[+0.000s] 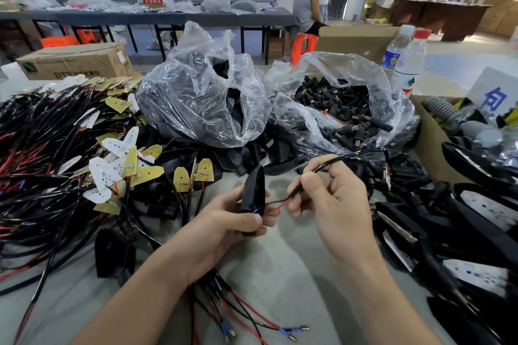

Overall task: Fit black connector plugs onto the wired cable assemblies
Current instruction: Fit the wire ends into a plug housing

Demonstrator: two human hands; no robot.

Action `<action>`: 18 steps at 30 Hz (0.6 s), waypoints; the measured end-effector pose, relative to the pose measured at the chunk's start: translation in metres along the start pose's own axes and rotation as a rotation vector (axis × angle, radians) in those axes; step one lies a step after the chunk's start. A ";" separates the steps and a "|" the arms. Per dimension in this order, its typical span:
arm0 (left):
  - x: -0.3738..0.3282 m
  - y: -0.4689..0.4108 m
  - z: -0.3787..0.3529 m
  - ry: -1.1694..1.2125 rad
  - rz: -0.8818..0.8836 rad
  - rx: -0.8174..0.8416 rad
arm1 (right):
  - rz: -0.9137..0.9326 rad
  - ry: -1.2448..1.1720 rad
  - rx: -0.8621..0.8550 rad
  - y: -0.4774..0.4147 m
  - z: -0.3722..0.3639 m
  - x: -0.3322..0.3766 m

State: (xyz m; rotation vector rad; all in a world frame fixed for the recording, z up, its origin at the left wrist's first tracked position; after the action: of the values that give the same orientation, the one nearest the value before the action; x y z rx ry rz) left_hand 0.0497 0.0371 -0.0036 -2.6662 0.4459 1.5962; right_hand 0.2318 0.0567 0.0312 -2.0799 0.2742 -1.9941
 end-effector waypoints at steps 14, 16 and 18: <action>0.001 0.002 -0.002 -0.198 -0.084 0.025 | -0.043 -0.118 0.033 0.001 -0.004 -0.002; 0.000 0.002 -0.002 -0.173 -0.089 0.039 | -0.044 -0.021 0.077 0.003 -0.006 -0.004; -0.001 0.002 -0.001 -0.136 -0.089 0.056 | -0.047 0.121 0.137 0.006 -0.010 -0.007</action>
State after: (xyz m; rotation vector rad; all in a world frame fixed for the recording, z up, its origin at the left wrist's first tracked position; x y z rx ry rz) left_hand 0.0499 0.0354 -0.0023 -2.4804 0.3571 1.6987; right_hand 0.2218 0.0525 0.0227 -1.9029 0.1073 -2.1068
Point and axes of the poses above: each hand's wrist, its own y-axis away from the middle knuckle, its own z-axis out of the back of the hand, x = y × z, the point moved 2 cm from there along -y, towards the middle knuckle, and after that the axes turned 9 degrees about y, right-handed, at the moved point
